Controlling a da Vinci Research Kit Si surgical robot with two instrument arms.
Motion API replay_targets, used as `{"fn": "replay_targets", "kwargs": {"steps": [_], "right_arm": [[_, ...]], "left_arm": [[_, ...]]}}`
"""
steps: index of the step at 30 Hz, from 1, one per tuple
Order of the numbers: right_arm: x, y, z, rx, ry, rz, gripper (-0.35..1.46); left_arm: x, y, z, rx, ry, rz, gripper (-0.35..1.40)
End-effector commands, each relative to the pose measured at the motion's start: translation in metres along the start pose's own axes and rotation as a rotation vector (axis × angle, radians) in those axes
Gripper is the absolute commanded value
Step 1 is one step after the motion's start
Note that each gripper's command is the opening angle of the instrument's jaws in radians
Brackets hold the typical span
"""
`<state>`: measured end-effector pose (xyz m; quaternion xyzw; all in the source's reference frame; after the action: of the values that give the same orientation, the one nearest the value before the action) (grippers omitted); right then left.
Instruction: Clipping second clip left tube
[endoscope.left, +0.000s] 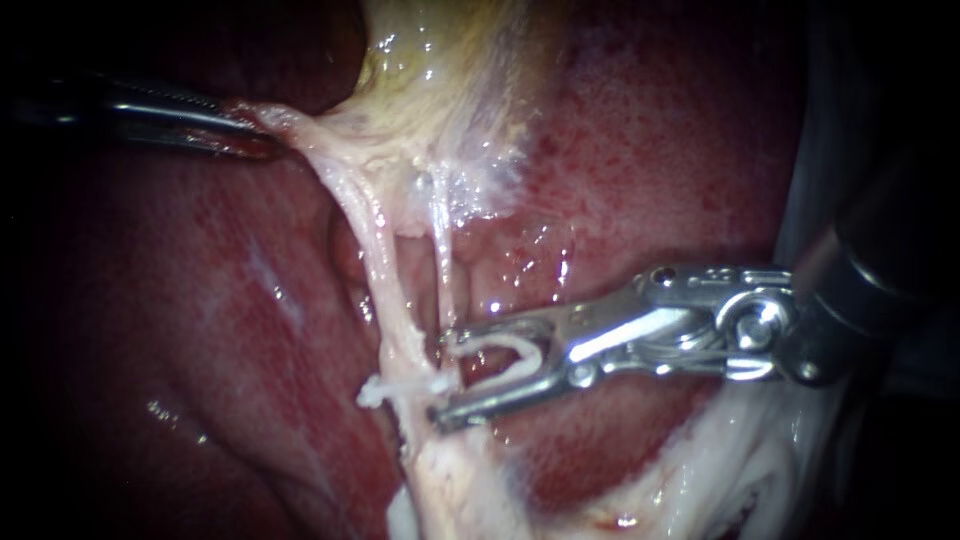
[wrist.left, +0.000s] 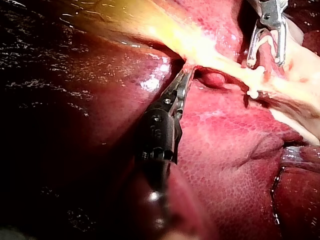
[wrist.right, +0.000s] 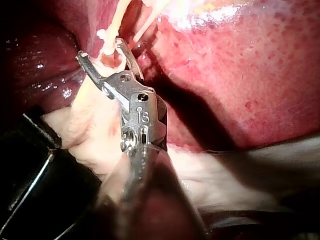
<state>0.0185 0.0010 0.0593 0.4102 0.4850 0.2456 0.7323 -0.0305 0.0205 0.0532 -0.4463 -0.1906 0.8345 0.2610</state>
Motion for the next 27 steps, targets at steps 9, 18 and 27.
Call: {"fn": "replay_targets", "kwargs": {"steps": [9,18,27], "right_arm": [[-0.0018,0.0023,0.0007,-0.007,0.001,0.028,0.50],[-0.0025,0.0036,0.0009,-0.009,0.002,0.053,0.50],[-0.0020,0.0032,0.0021,0.140,0.044,0.059,0.49]], "left_arm": [[0.0000,0.0000,0.0001,0.001,0.000,0.000,-0.35],[-0.0002,-0.0002,0.0002,0.001,0.000,0.001,-0.35],[-0.0003,-0.0003,0.0003,0.001,0.000,0.002,-0.35]]}}
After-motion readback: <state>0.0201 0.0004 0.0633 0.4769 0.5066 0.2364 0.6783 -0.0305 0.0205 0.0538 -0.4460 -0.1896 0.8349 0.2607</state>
